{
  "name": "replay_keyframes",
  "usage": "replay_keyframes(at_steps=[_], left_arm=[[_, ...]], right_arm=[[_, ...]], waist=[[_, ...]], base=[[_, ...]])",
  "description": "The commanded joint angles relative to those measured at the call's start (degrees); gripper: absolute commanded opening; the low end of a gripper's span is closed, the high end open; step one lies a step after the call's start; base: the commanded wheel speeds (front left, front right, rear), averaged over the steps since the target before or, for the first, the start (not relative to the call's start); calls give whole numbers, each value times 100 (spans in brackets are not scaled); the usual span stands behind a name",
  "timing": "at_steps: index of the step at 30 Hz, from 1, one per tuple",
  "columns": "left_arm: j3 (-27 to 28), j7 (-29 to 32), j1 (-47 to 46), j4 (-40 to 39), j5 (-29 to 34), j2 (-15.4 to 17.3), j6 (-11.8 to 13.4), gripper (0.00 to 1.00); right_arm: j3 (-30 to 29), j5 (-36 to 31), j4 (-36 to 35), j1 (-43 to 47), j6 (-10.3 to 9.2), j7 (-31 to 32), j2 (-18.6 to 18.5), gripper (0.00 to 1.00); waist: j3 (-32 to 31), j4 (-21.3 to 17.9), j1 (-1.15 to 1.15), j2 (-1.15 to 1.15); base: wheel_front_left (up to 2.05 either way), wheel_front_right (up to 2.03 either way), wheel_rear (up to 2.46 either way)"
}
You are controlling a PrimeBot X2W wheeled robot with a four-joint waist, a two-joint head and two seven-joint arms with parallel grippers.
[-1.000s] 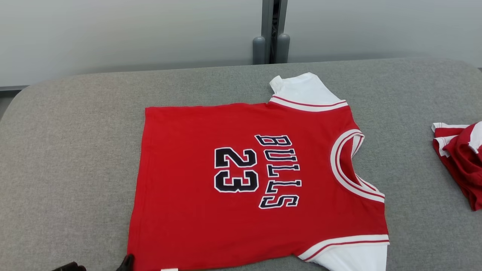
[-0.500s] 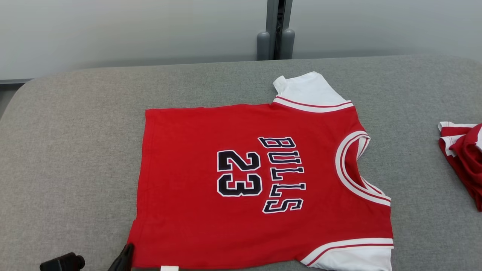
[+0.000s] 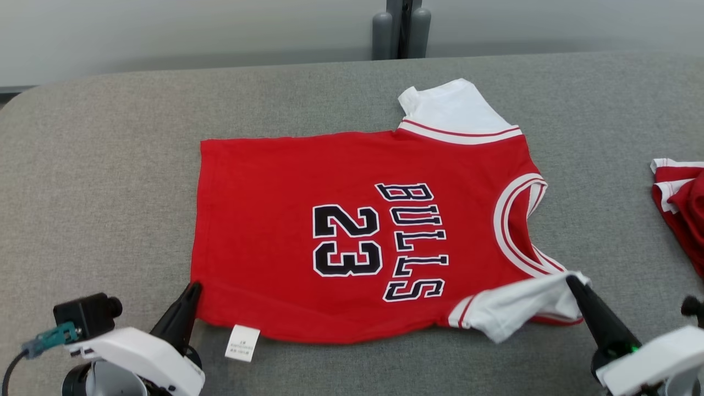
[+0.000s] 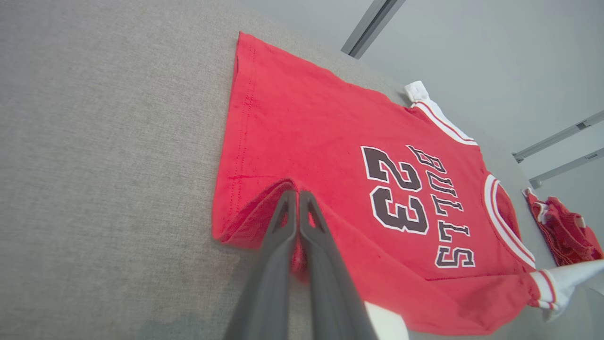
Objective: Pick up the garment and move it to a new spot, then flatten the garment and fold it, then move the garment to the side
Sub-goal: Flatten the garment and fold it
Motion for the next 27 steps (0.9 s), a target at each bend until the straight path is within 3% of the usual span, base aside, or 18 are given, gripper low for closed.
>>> replay_keyframes(at_steps=[1, 13, 27], left_arm=[[0, 25, -124, 59, -40, 8, -43, 0], [-19, 327, -1168, 1279, -420, -378, -422, 0], [-20, 341, -1950, 2683, -684, -757, -941, 0]], right_arm=[[-28, -26, 66, -143, 14, 30, 0, 0], [-117, 29, 1685, -1870, 14, 205, -120, 0], [245, 217, 2930, -2930, 14, -35, -352, 0]], waist=[[51, 8, 0, 0], [416, 155, 0, 0], [693, 209, 0, 0]], base=[[0, 0, 0], [0, 0, 0], [0, 0, 0]])
